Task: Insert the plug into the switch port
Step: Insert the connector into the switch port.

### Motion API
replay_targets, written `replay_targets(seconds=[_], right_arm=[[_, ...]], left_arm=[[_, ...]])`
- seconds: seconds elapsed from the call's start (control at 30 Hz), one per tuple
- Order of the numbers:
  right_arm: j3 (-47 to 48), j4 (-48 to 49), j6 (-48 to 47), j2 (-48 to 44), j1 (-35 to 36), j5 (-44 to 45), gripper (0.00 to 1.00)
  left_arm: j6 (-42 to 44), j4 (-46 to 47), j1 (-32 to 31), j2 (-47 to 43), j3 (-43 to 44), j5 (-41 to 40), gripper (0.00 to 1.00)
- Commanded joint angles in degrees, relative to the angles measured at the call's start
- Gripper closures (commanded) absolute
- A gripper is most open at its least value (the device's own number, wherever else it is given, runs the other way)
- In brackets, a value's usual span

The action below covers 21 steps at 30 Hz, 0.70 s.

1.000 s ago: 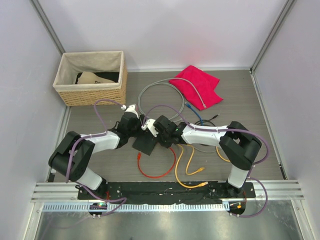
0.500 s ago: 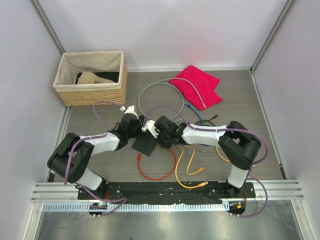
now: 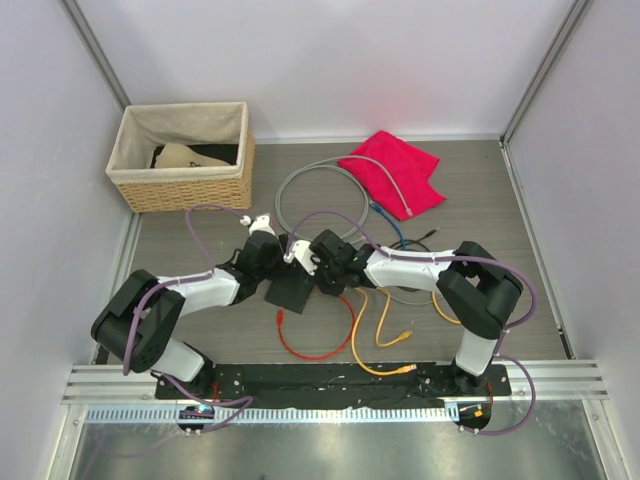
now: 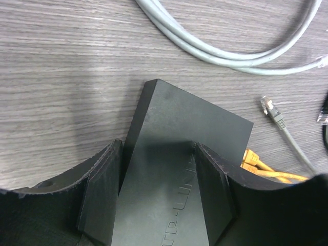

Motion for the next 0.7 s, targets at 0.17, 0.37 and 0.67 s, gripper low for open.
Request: replay_targets(seconds=[0.17,0.37,0.67], right_arm=[[11.29,38.78,-0.95,0.13,0.6,-8.89,0.99],[4.54,34.64,0.28,-3.03,0.6,-6.78,0.93],[-0.22,20.76,-0.86,-6.63,0.6,-5.81,0.61]], left_arm=[[-4.83,-13.22,-8.94,0.02,-1.47,17.73,0.4],[-2.56,-19.46,-4.81,-0.51,-0.07,9.47,0.41],[1.23,-25.8,-0.77,2.65,3.98,-0.82,0.41]])
